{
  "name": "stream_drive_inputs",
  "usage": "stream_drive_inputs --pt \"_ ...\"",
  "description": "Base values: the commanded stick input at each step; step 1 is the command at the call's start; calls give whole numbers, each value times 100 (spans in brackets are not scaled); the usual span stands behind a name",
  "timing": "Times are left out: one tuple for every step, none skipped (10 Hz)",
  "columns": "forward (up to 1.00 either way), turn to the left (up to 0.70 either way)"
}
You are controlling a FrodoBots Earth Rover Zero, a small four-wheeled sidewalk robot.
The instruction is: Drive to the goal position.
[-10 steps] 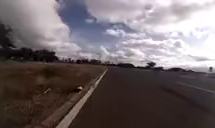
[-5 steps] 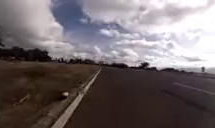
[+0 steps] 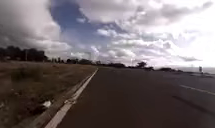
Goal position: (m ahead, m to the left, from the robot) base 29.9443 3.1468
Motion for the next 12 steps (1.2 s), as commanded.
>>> stream_drive_inputs --pt "99 0" --pt "98 0" --pt "100 0" --pt "99 0" --pt "99 0" --pt "100 0" --pt "100 0" --pt "100 0" --pt "99 0" --pt "100 0" --pt "100 0" --pt "100 0"
